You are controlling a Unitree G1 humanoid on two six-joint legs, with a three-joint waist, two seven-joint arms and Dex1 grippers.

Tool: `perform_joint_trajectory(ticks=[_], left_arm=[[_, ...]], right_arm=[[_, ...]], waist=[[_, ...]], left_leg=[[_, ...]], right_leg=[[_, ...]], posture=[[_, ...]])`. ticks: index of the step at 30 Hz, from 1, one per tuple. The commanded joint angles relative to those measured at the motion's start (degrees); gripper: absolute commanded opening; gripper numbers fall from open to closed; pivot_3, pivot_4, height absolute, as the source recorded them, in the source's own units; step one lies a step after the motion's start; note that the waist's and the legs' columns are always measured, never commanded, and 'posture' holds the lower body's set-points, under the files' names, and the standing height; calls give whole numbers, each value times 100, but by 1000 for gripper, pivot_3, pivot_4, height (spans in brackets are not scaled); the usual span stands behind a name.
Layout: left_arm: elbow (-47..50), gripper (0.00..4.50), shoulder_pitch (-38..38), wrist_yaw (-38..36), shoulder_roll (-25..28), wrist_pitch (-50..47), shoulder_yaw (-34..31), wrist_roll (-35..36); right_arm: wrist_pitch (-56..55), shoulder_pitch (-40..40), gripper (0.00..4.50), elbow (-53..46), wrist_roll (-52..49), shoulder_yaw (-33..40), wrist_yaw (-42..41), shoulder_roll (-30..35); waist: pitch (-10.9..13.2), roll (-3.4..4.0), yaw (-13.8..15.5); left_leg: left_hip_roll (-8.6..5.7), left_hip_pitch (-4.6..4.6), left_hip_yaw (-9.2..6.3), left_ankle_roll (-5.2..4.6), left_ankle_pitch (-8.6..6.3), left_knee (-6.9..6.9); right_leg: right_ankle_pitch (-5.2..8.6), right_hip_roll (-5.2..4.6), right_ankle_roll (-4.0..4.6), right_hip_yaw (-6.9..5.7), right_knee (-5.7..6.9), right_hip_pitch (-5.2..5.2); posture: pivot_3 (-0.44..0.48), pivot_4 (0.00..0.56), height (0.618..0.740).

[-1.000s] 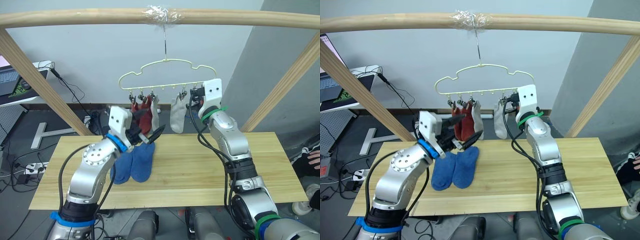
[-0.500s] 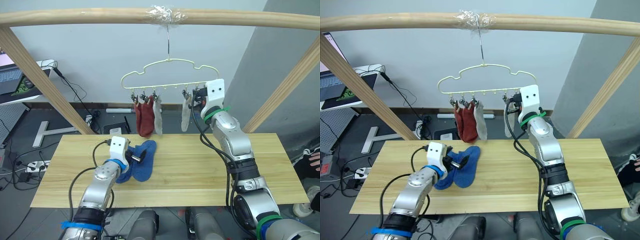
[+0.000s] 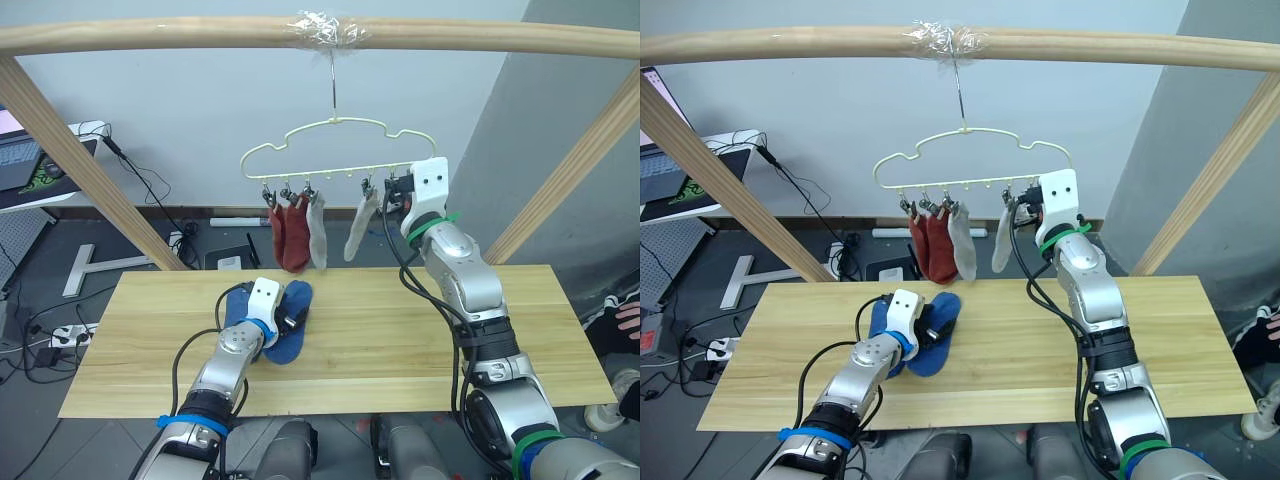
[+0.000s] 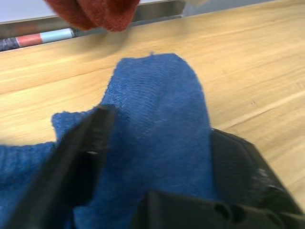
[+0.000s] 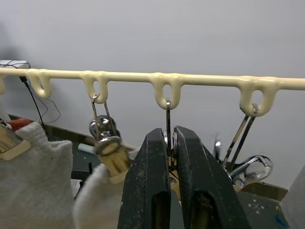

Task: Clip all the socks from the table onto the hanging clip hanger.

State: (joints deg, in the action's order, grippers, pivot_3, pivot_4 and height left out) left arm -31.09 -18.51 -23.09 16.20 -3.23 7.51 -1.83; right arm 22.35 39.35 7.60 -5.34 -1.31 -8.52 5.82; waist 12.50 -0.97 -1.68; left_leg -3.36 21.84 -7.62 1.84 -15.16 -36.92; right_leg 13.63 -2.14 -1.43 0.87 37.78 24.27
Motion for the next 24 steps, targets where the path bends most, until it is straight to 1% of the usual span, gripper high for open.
perform_joint_trajectory(ticks=[1,7,8,12,15,17,19,24], left_arm=[[50,1980,86,9,30,111,-30,-63],[400,108,344,-174,15,11,-20,15],[493,19,402,-222,6,-10,-27,50],[761,19,537,-355,-33,-67,-60,158],[1270,19,633,-552,-214,-49,-193,556],[1895,19,697,-817,-321,-50,-187,881],[2502,19,756,-1084,-394,-160,-95,1150],[3213,19,707,-1061,-582,-276,56,1238]], right_arm=[[26,-3,0,-190,17,65,27,25],[21,23,0,-137,-3,81,-11,45],[28,28,0,-133,-8,85,-22,55],[55,37,0,-140,-28,96,-45,83],[283,72,0,-206,-168,171,-104,106],[823,153,0,-353,-435,307,-199,108],[1736,349,0,-533,-964,773,-8,-45],[3030,693,0,-856,-1599,1404,287,-81]], waist=[[0,0,-1],[0,0,-4],[0,0,-3],[0,0,-3],[1,1,-1],[4,-1,11],[6,-1,17],[7,3,13]], left_leg=[[0,0,0,0,0,0],[0,-1,1,0,0,-1],[0,-1,0,0,0,-1],[-1,0,1,-1,0,0],[-1,0,-1,-1,0,-1],[-1,3,-2,-1,0,-2],[-1,8,-5,-1,0,-4],[0,7,-6,-1,0,0]], right_leg=[[0,0,0,0,0,0],[0,0,0,1,1,-1],[0,0,0,0,1,0],[0,-1,0,0,-1,-1],[0,-1,0,0,-1,-1],[0,-2,0,-1,-2,-2],[0,-3,0,-1,-4,-2],[0,-3,1,-1,-5,-3]], posture=[[10,233,740],[17,236,740],[18,238,740],[19,239,740],[19,242,740],[19,242,740],[19,242,740],[18,241,740]])
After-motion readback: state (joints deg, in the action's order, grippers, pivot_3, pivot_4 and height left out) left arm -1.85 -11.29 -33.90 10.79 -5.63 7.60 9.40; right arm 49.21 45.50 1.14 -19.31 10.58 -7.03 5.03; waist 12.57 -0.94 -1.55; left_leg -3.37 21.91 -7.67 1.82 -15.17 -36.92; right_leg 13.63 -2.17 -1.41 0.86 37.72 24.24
